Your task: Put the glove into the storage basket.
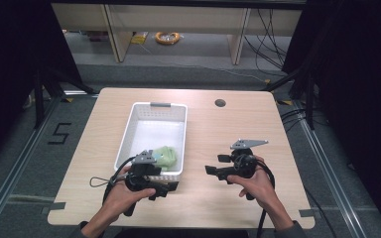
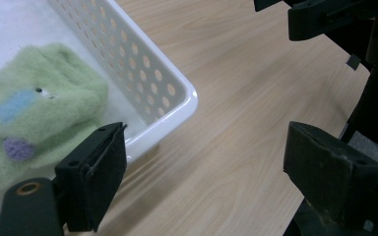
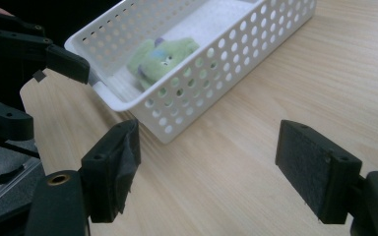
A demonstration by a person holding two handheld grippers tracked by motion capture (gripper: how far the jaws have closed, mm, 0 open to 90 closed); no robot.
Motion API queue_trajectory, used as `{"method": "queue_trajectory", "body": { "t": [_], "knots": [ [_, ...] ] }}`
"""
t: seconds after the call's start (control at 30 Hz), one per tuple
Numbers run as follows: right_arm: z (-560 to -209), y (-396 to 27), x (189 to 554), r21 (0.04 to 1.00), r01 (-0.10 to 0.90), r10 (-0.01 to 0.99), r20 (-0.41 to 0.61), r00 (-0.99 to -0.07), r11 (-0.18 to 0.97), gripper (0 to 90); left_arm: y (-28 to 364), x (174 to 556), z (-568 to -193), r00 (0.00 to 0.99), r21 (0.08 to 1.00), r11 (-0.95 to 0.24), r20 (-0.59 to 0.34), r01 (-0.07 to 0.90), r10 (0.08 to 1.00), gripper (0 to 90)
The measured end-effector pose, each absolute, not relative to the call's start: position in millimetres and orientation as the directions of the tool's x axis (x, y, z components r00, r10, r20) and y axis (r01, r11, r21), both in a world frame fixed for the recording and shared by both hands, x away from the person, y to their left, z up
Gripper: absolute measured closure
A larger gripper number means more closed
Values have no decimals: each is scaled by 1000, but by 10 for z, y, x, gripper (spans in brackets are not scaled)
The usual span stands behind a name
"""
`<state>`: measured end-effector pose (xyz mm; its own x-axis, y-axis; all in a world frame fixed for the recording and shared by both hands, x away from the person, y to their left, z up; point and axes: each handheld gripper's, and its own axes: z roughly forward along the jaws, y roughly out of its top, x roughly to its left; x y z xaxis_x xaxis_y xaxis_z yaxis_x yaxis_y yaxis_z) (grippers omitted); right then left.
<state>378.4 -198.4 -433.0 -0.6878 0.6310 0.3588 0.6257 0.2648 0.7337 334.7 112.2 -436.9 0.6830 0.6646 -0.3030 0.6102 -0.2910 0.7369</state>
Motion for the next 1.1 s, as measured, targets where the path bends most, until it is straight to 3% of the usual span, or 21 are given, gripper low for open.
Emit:
{"method": "queue_trajectory", "body": {
  "t": [0.43, 0.63, 1.1],
  "knots": [
    [-4436, -2149, 3612, 752, 611, 624, 359, -694, 248, 233, 1156, 3139, -4504, 708, 744, -313, -291, 590, 643, 162],
    [-4488, -2167, 3524, 767, 585, 619, 330, -712, 263, 173, 1159, 3057, -4579, 702, 758, -291, -291, 583, 650, 162],
    [-4645, -2184, 3319, 779, 548, 589, 298, -751, 304, 169, 1200, 2933, -4757, 716, 762, -311, -271, 569, 644, 162]
  ]
}}
